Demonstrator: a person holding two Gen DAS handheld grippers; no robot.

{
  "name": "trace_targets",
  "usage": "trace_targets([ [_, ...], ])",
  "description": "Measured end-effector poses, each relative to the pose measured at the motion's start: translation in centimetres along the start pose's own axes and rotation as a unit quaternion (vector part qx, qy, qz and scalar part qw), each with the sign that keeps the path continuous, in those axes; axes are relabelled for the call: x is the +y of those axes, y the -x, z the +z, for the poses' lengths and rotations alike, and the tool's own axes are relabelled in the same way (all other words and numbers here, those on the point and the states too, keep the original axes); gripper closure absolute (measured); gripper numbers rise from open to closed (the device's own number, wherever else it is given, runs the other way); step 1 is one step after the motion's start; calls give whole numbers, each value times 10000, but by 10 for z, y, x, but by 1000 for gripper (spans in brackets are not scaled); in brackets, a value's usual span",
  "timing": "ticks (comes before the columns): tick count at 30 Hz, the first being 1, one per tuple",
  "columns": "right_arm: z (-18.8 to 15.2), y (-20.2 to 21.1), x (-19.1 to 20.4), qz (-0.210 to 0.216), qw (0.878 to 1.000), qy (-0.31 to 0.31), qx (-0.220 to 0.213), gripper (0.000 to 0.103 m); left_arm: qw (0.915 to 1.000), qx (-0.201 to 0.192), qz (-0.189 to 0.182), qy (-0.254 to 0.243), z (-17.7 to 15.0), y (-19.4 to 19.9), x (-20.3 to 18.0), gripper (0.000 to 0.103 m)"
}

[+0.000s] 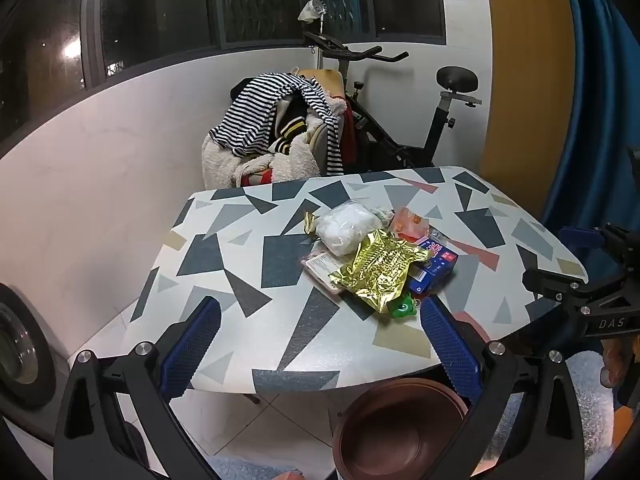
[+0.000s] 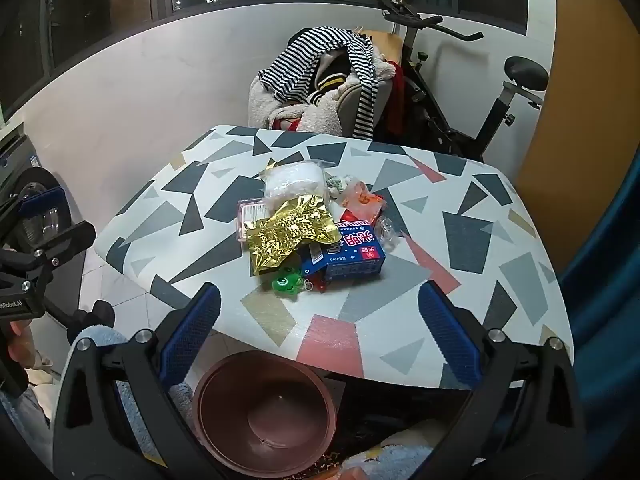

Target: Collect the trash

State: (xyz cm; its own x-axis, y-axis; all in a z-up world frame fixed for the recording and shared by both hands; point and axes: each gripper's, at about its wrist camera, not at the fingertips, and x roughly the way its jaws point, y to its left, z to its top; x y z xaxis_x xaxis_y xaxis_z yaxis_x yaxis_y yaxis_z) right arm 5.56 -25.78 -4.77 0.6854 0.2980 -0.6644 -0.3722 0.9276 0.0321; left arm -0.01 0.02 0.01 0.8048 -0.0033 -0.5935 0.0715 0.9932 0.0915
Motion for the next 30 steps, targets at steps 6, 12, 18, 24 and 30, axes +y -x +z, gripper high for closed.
trace_targets([
  [6,0,1,0,-12,10000,12,-31,6,10000,-12,15,-13,0,0,0,5],
  [12,2,3,3,-22,10000,28,-25,6,10000,-13,30,8,0,0,1,5],
  [18,2,1,-2,-40,10000,17,-49,6,10000,-16,34,7,3,3,2,5],
  [24,4,8,0,-84,9999,15,-64,6,10000,-25,36,4,4,3,1,5],
  [30,4,9,-2,-91,9999,-1,-65,6,10000,-30,33,11,4,3,1,5],
])
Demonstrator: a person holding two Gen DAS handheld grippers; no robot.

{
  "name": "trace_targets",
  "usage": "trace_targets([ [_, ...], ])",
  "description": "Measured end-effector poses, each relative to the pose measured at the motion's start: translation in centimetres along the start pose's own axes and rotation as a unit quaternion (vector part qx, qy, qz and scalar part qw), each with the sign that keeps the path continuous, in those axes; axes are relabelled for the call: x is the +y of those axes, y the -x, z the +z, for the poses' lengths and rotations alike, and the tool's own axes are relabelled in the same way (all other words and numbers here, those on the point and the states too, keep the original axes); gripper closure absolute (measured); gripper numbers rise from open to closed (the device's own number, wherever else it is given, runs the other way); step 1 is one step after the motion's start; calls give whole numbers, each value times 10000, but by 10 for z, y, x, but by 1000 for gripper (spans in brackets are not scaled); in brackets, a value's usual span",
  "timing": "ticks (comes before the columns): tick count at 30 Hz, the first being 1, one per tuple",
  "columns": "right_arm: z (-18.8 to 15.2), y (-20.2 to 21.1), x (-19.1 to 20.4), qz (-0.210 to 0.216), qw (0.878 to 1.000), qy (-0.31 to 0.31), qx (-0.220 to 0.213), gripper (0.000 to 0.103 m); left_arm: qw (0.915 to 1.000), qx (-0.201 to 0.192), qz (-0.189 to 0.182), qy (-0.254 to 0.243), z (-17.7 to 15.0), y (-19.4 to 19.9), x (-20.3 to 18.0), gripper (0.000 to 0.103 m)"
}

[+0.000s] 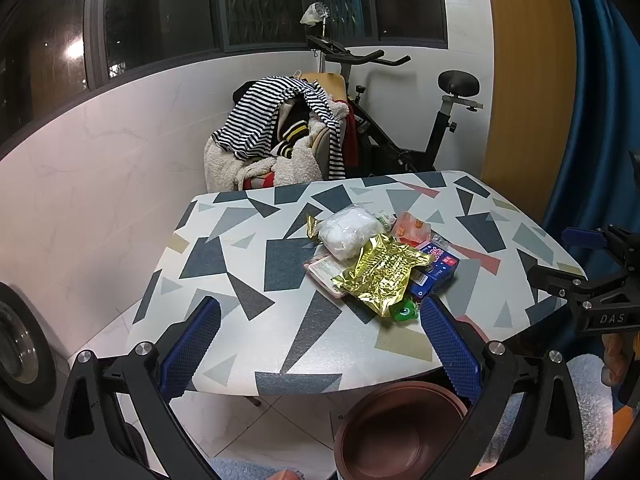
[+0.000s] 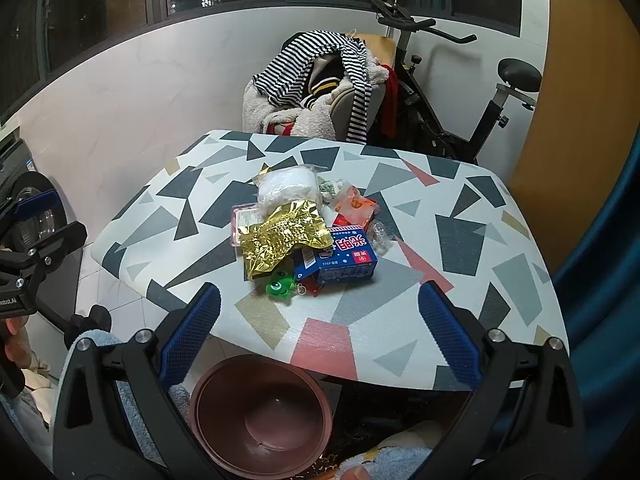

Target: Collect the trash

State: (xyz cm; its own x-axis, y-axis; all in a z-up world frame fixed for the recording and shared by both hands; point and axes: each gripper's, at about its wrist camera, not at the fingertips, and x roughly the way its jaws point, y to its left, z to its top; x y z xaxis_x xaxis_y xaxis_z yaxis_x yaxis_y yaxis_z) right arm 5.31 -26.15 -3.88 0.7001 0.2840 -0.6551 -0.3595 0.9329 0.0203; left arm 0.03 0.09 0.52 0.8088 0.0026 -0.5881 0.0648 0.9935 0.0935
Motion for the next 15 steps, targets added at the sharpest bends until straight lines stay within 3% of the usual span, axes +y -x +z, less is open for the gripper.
trace_targets([
  [15,-1,0,-1,-4,10000,-14,13,6,10000,-9,1,1,0,0,0,5],
])
